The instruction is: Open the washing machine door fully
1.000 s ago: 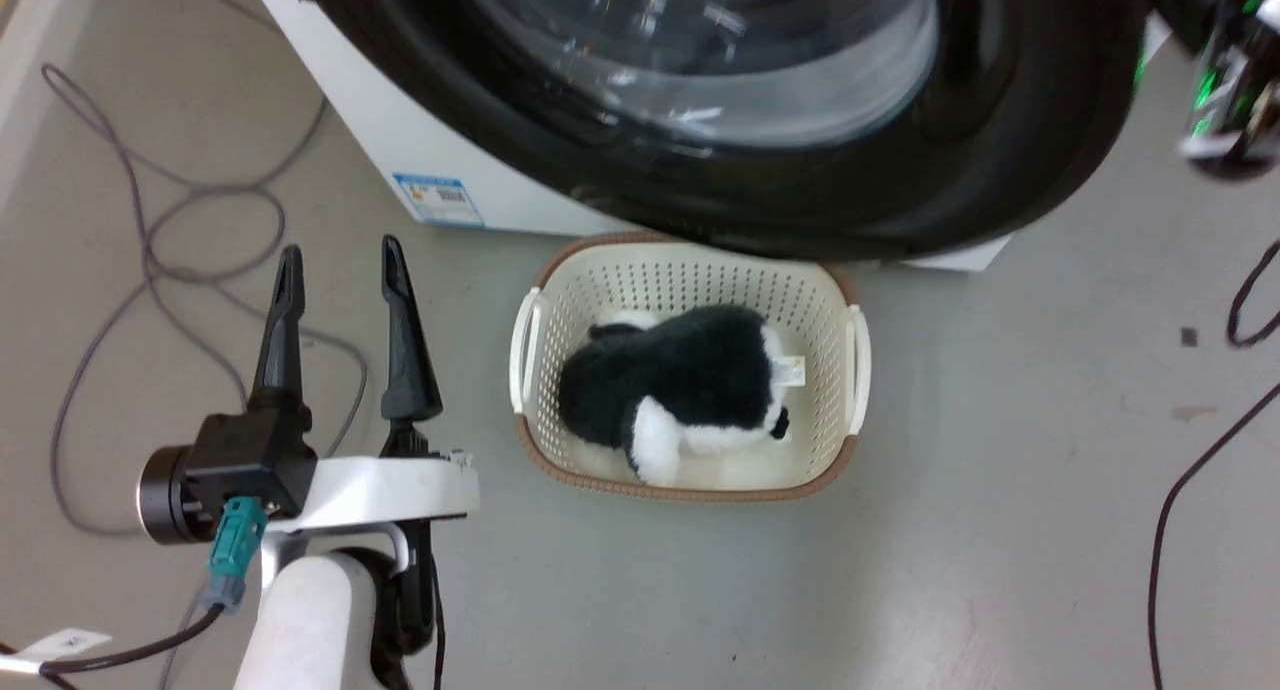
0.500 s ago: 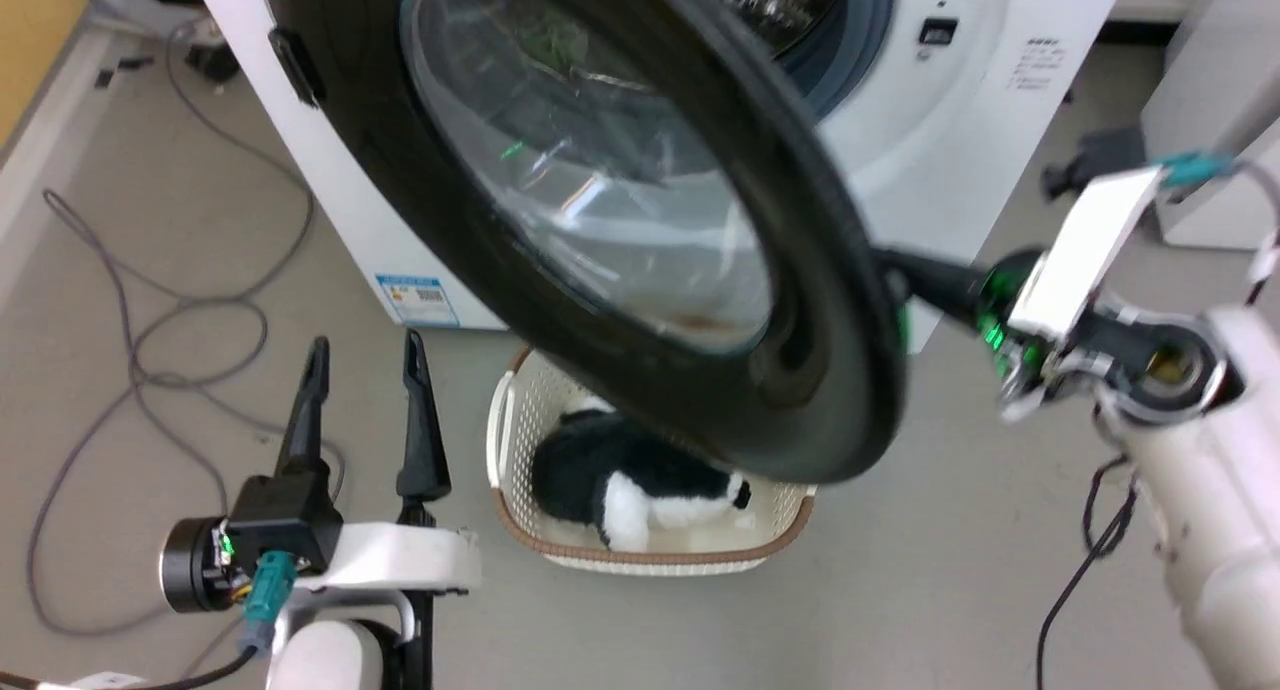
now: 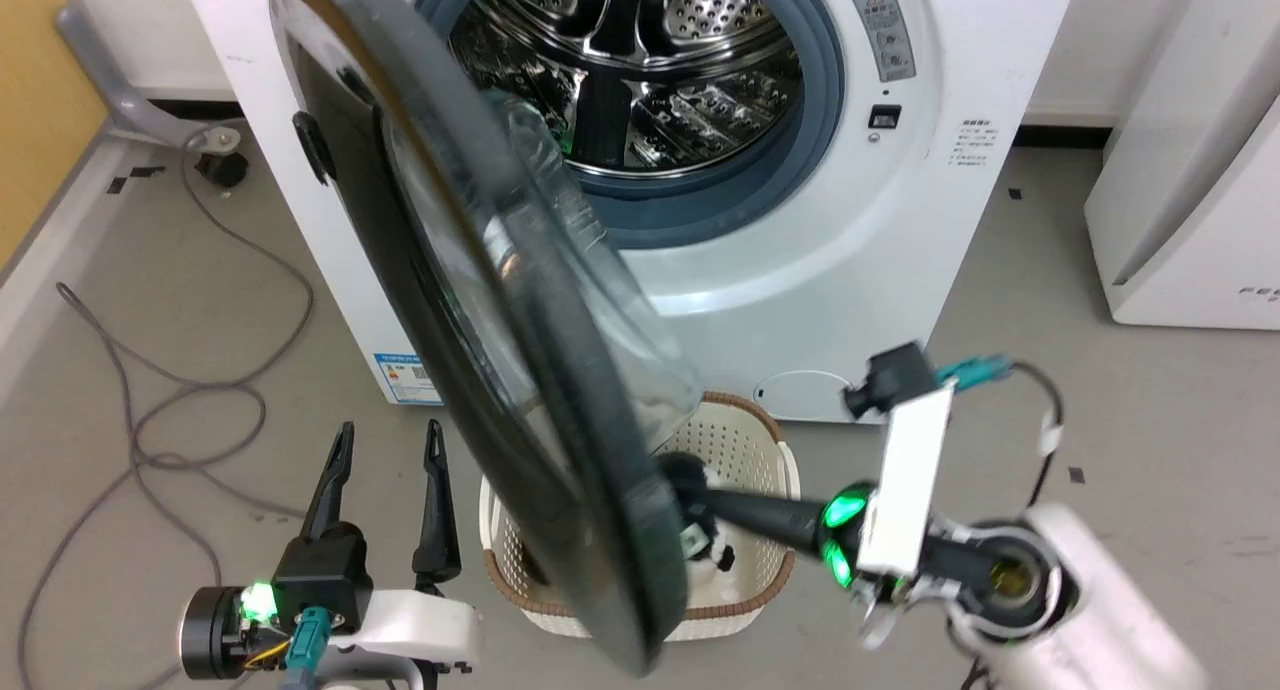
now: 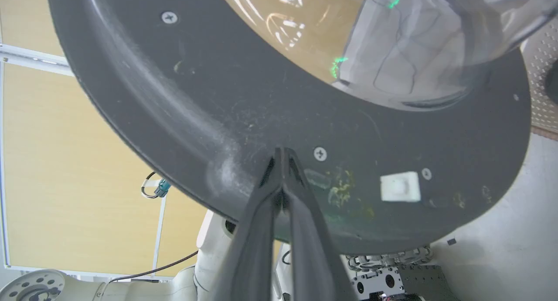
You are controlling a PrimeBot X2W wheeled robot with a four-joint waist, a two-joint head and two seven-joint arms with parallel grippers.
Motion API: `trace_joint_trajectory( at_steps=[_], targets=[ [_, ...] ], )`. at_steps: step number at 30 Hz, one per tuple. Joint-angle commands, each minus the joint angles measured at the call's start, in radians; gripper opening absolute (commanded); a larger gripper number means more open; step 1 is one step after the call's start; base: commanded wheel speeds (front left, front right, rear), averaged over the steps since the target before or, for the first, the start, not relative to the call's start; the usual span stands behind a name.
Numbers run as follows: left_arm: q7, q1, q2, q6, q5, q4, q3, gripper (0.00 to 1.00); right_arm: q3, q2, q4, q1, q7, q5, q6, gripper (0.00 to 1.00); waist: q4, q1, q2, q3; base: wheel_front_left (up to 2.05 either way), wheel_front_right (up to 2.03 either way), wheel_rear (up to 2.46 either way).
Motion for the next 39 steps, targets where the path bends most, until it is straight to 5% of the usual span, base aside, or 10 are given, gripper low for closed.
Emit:
trace_joint_trajectory(
  at_steps=[1, 6, 9, 16, 22, 24, 25, 27, 32, 39],
  targets=[
    [-0.005, 0.015, 0.002, -0.001, 0.009, 0.006, 0.004, 1.0, 0.015, 0.017, -0.024, 0.038, 0.005, 0.004, 0.005, 0.0, 0.001, 0.0001, 0.0, -0.009, 0.0, 0.0, 0.0],
    [-0.005, 0.032, 0.002, 0.005, 0.011, 0.014, 0.009, 1.0, 0.04, 0.04, -0.077, 0.092, -0.011, -0.007, 0.005, 0.0, -0.001, 0.0001, 0.0, -0.022, 0.0, 0.0, 0.0],
    [-0.005, 0.036, 0.002, 0.007, 0.009, 0.018, 0.011, 1.0, 0.004, 0.039, -0.125, 0.105, -0.109, -0.057, 0.005, 0.0, -0.004, 0.0001, 0.0, -0.027, 0.0, 0.0, 0.0],
    [-0.005, 0.043, 0.001, 0.01, -0.003, 0.014, 0.024, 1.0, -0.121, 0.009, -0.239, 0.091, -0.612, -0.326, 0.005, 0.0, -0.019, 0.0001, 0.0, -0.041, 0.0, 0.0, 0.0],
    [-0.005, 0.046, 0.001, 0.008, -0.005, 0.007, 0.038, 1.0, -0.136, -0.108, -0.234, 0.088, -0.987, -0.598, 0.005, 0.0, -0.037, 0.0001, 0.0, -0.05, 0.0, 0.0, 0.0],
    [-0.005, 0.047, 0.001, 0.008, -0.005, 0.005, 0.041, 1.0, -0.146, -0.123, -0.223, 0.088, -1.009, -0.658, 0.005, 0.0, -0.04, 0.0001, 0.0, -0.051, 0.0, 0.0, 0.0],
    [-0.005, 0.05, 0.001, 0.008, -0.005, 0.0, 0.047, 1.0, -0.187, -0.14, -0.208, 0.095, -1.024, -0.799, 0.005, 0.0, -0.046, 0.0001, 0.0, -0.052, 0.0, 0.0, 0.0],
    [-0.005, 0.051, 0.001, 0.008, -0.004, -0.003, 0.05, 1.0, -0.228, -0.14, -0.223, 0.098, -1.026, -0.897, 0.005, 0.0, -0.049, 0.0001, 0.0, -0.051, 0.0, 0.0, 0.0],
    [-0.005, 0.055, 0.001, 0.009, -0.003, -0.014, 0.06, 1.0, -0.377, -0.058, -0.32, 0.199, -1.027, -1.322, 0.005, 0.0, -0.058, 0.0001, 0.0, -0.048, 0.0, 0.0, 0.0],
    [-0.005, 0.061, 0.001, 0.008, -0.005, -0.022, 0.058, 1.0, -0.495, 0.075, -0.344, 0.385, -1.027, -1.481, 0.005, 0.0, -0.056, 0.0001, 0.0, -0.054, 0.0, 0.0, 0.0]
  ],
)
